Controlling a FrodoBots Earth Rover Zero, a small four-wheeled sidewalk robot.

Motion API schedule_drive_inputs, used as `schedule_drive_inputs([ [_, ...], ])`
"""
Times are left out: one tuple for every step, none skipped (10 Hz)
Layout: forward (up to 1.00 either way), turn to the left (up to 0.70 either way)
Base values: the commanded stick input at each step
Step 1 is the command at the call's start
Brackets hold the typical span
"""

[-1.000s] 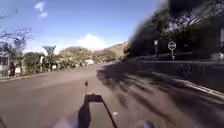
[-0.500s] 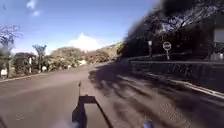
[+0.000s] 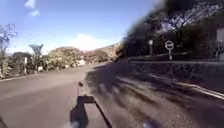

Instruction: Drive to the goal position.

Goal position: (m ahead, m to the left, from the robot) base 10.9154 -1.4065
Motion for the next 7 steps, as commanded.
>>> schedule_drive_inputs([
  [0.7, 0.0],
  [0.7, 0.0],
  [0.7, 0.0],
  [0.7, 0.0],
  [0.7, 0.0],
  [0.7, 0.0],
  [0.7, 0.0],
])
